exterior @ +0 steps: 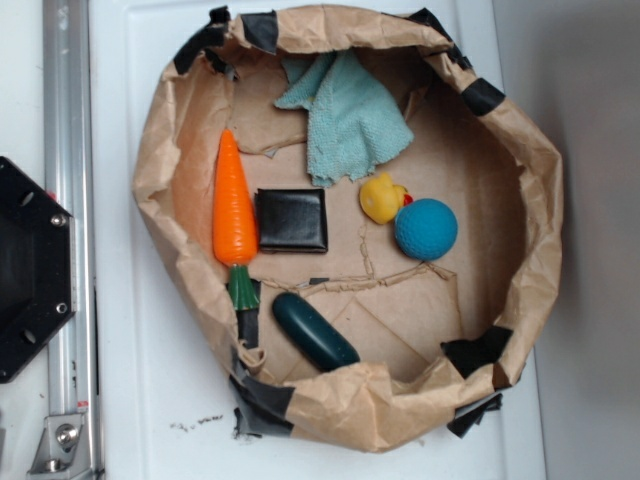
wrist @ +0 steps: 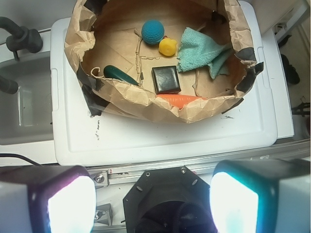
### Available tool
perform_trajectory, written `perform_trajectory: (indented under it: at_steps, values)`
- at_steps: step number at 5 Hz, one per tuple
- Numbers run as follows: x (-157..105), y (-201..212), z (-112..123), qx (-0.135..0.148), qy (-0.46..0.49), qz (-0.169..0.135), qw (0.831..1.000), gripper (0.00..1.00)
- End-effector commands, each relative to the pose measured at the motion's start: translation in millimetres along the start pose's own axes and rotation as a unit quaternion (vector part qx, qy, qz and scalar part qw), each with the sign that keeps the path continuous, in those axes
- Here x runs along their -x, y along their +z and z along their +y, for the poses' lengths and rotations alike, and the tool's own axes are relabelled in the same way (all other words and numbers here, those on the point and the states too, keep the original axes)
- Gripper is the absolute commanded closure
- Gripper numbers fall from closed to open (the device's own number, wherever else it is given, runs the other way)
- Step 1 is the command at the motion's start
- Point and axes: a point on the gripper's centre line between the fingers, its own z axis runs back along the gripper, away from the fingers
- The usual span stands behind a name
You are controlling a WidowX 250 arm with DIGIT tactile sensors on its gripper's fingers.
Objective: Grab the black box.
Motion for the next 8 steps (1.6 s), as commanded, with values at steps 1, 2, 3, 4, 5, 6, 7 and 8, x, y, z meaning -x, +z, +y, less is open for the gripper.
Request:
perform_trajectory:
  at_steps: [1,2,3,4,5,6,7,8]
  values:
    - [0,0,0,0.000,0.000,0.000,1.000,0.00]
    - [-42,-29,14,0.014,-0.012,0.000,1.000,0.00]
    - [-89,-81,30,0.056,-0.067,-0.015,0.996,0.00]
    - [-112,-127,41,0.043,-0.100,-0.014,0.994,0.00]
    - [-103,-179,29,0.051,-0.134,0.035,0.989,0.00]
    - [-82,-218,13,0.044,-0.159,0.082,0.983,0.00]
    - [-90,-228,1,0.014,-0.163,0.066,0.984,0.00]
    - [-105,-227,4,-0.017,-0.157,0.054,0.986,0.00]
